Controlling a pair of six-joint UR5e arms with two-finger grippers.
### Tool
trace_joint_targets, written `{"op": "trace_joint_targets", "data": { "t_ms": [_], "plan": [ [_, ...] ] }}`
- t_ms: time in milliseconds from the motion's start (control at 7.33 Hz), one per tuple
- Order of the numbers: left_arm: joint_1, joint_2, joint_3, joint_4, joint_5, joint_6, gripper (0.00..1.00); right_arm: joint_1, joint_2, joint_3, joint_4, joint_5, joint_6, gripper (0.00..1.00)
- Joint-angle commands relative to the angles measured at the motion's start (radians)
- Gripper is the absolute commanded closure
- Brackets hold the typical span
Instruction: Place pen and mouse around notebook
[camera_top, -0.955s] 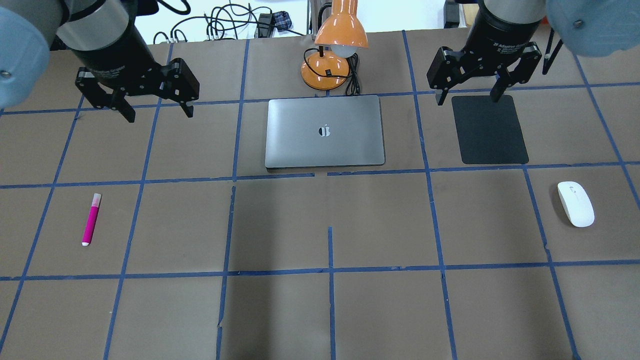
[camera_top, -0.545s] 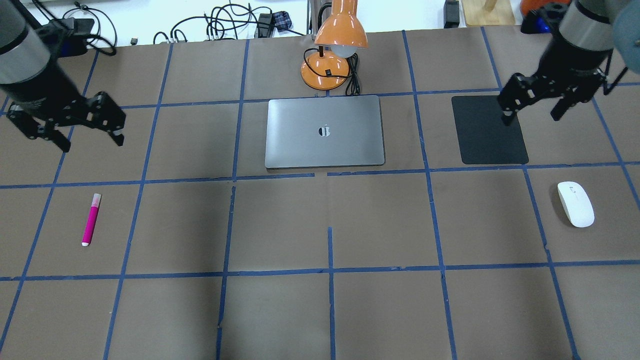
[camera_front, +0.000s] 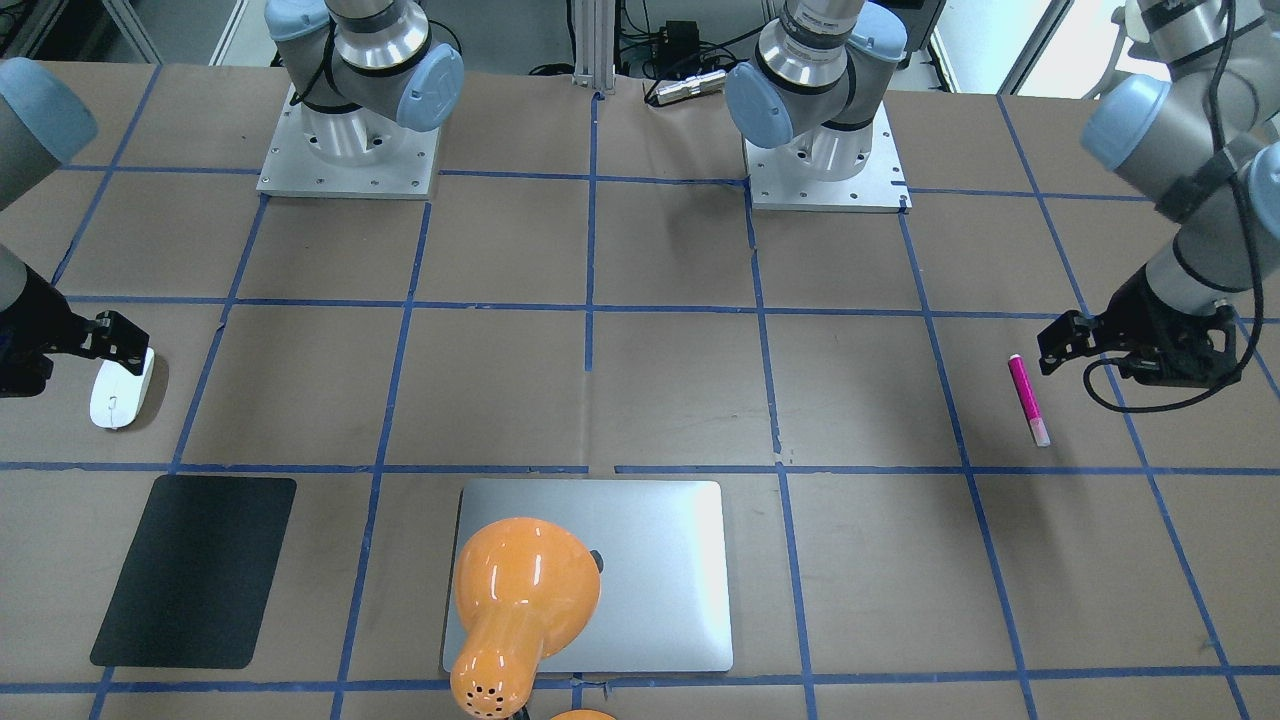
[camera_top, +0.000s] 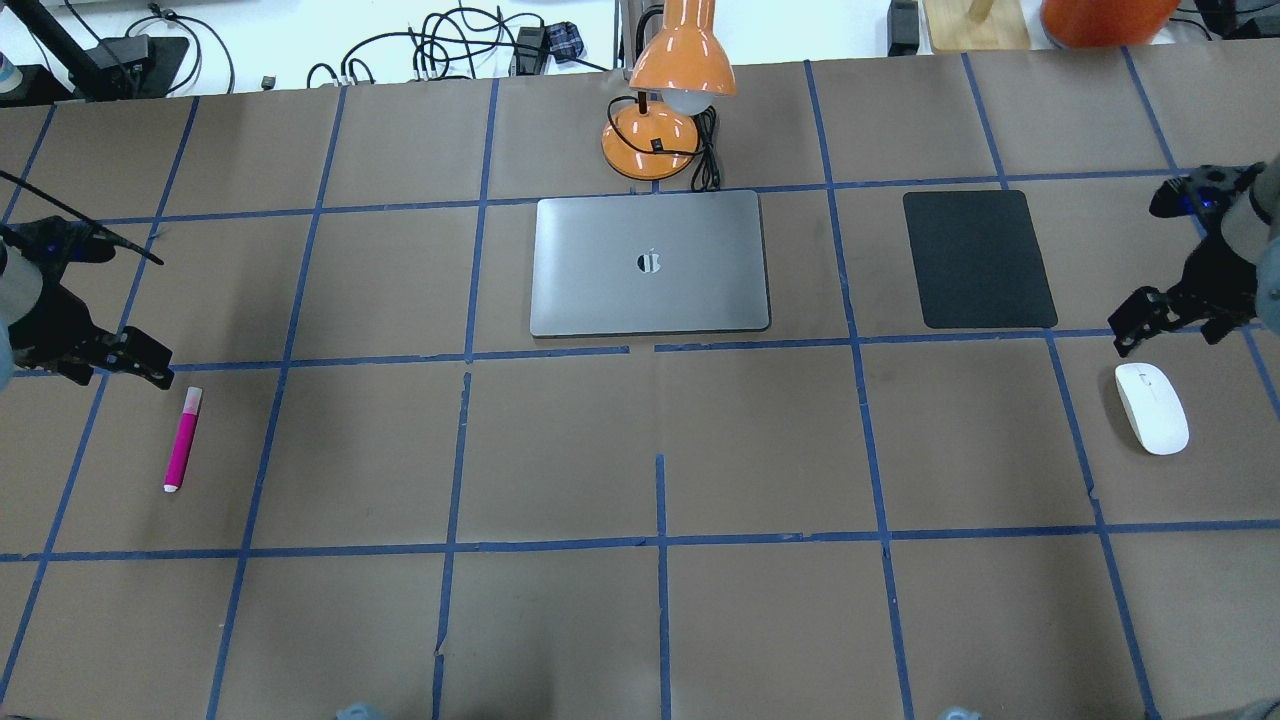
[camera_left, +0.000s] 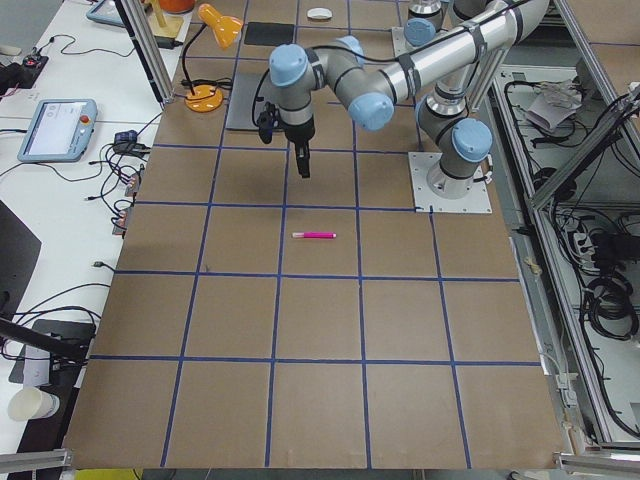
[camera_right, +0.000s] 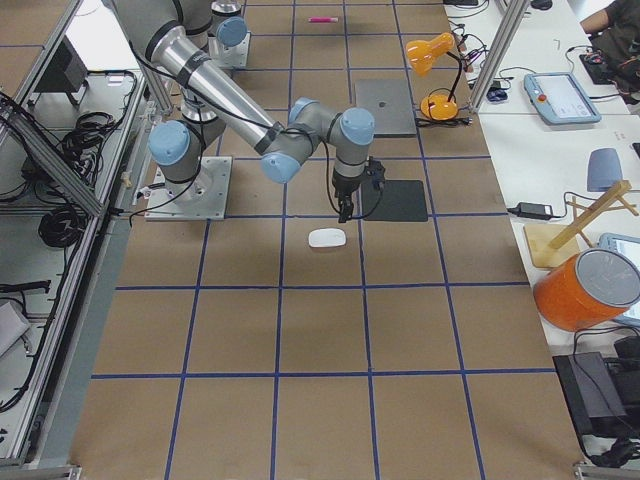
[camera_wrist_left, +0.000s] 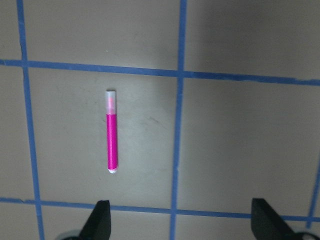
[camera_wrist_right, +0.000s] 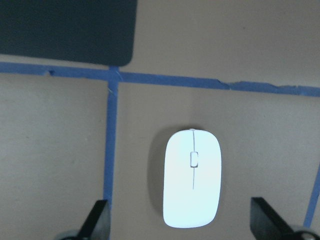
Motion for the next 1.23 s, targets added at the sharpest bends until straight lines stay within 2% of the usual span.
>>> {"op": "trace_joint_targets", "data": {
  "t_ms": [0,136,409,682,818,955,1091],
  "plan": [
    [0.035,-0.130,-0.036,0.135,-0.039,0.026,0.00,-0.056,0.054,0.026,-0.041,0.028,-0.083,0.00],
    [0.035,-0.155,-0.045,0.153,-0.039,0.008,0.09,-0.077,0.076,0.028,-0.047,0.028,-0.083,0.00],
    [0.035,-0.175,-0.044,0.158,-0.036,-0.011,0.11,-0.079,0.131,0.026,-0.065,0.025,-0.081,0.00],
    [0.031,-0.168,-0.044,0.159,-0.036,-0.014,0.66,-0.079,0.136,0.028,-0.053,0.022,-0.071,0.00],
    [0.031,-0.166,-0.039,0.158,-0.036,-0.016,0.90,-0.079,0.139,0.028,-0.053,0.025,-0.069,0.00],
    [0.031,-0.165,-0.039,0.158,-0.036,-0.016,1.00,-0.079,0.139,0.030,-0.053,0.026,-0.069,0.06],
    [0.031,-0.161,-0.039,0.158,-0.036,-0.016,1.00,-0.079,0.140,0.030,-0.055,0.026,-0.074,0.19]
  ]
}}
